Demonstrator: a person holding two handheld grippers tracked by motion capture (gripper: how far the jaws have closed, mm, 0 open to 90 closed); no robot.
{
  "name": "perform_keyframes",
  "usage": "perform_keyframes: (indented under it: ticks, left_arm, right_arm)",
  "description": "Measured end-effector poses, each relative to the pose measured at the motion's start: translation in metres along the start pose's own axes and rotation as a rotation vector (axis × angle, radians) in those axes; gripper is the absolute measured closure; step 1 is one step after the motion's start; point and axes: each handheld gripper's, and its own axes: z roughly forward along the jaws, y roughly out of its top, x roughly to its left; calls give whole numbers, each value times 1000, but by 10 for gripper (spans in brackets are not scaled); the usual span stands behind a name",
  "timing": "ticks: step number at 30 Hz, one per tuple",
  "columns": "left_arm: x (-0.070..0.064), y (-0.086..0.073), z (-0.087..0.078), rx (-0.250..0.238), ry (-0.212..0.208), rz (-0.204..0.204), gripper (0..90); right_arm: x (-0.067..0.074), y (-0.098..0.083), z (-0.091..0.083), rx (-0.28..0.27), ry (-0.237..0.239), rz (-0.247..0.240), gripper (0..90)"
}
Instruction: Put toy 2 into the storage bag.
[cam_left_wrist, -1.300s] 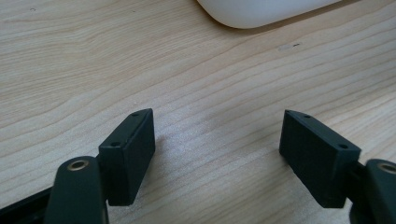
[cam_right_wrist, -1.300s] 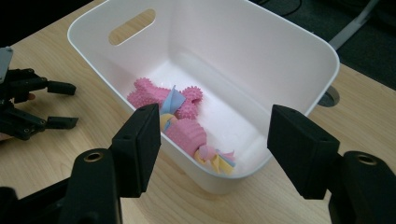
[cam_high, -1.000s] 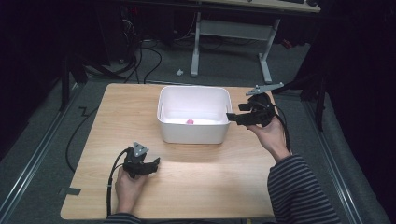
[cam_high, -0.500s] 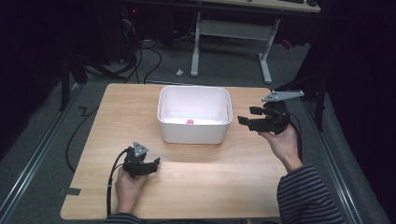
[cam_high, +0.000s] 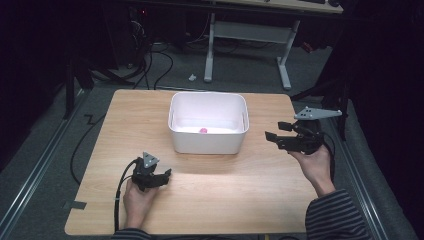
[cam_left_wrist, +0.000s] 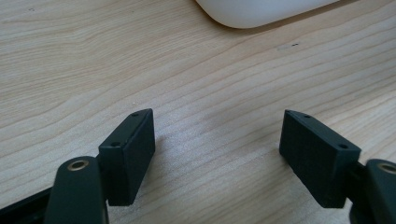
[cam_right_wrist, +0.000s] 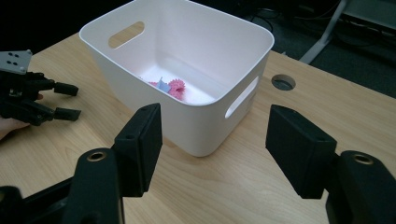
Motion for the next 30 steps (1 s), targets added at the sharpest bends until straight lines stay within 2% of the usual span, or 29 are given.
perform_keyframes:
  ticks: [12,15,22,26,28,30]
  left_arm:
    - [0,0,0,-1,-1,-1,269]
    - [0,0,0,-1,-1,-2,269]
    - [0,0,0,-1,-1,-2,269]
    - [0,0,0,-1,-2,-1,269]
    - [0,0,0,0,-2,-1,269]
    - [0,0,0,0,-2,0,269]
  right_arm:
    - [4,-22,-11,-16,-14,8,366]
    - [6,-25,-13,-35,-13,14,368]
    - [10,-36,-10,-24,-21,15,368]
    - [16,-38,-10,-38,-19,-2,370]
    - [18,-42,-8,-31,3,16,370]
    - [19,-47,-4,-21,0,20,370]
